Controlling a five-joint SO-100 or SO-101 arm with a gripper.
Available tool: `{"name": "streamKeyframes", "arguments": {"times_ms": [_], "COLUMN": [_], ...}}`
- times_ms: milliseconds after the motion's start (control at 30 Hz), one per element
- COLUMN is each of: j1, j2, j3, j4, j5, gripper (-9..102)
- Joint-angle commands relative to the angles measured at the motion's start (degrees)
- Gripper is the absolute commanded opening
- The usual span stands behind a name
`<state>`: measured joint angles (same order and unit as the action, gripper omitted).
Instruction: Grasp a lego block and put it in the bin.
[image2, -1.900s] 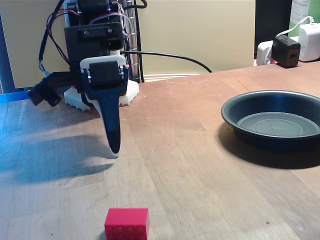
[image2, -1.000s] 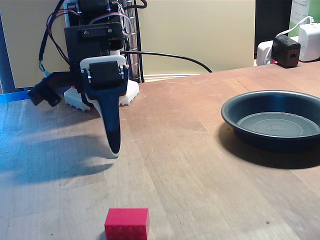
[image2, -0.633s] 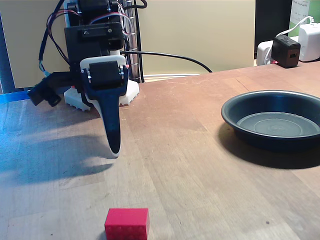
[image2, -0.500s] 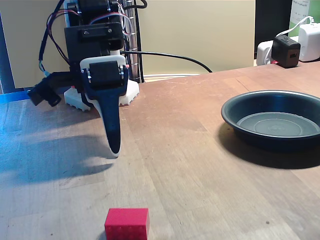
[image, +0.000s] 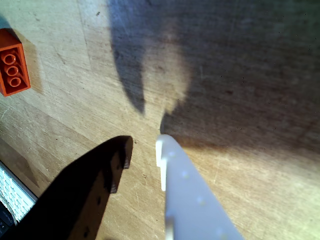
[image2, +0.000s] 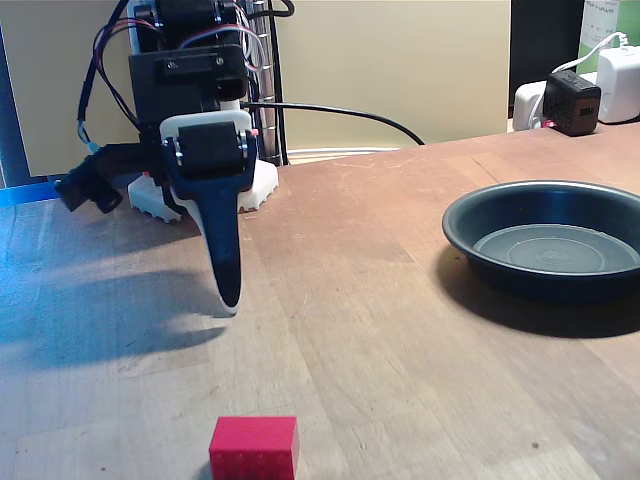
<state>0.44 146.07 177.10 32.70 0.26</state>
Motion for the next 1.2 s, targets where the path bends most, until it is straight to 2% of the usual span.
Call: {"name": "streamKeyframes", "arguments": {"times_ms": [0, 1167], "j1": [0.3, -0.4], "j2": [-0.8, -1.1], "j3": [3.0, -2.5], "j4": [0.5, 0.6], "j5": [0.0, -0.6], "gripper": [0, 0]}}
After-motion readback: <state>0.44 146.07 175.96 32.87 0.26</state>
